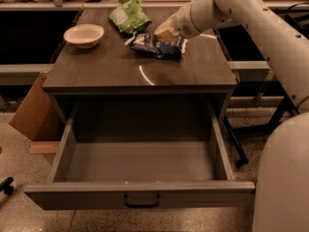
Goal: Place blue chip bag into top drawer
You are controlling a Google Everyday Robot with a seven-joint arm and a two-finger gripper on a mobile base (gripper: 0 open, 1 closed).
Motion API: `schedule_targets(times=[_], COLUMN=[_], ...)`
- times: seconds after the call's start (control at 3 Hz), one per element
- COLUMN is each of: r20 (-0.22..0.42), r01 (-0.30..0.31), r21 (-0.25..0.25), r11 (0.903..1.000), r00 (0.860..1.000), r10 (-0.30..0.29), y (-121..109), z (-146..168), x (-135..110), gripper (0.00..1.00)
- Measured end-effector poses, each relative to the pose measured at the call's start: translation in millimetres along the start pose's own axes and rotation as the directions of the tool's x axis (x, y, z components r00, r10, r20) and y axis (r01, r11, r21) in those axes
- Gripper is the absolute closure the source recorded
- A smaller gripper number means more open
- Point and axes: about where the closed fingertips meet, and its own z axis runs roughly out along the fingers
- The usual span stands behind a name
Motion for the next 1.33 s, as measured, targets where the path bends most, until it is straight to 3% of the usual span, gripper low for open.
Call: schedule_targets(times=[0.67, 1.0, 1.33], r20=[0.024, 0.009, -0.024], r01=[-0.119, -0.175, -0.208], r21=[-0.004, -0.015, -0.033], r11=[0.9929, 0.9845, 0.9776], r00=[0.993, 0.985, 0.978], r10=[0.119, 0.175, 0.207], y=[-12.2, -15.8, -16.3], z=[3.9, 10.3, 19.0], x=[4.0, 10.2, 13.6], gripper=[0.39, 0.16, 0.0])
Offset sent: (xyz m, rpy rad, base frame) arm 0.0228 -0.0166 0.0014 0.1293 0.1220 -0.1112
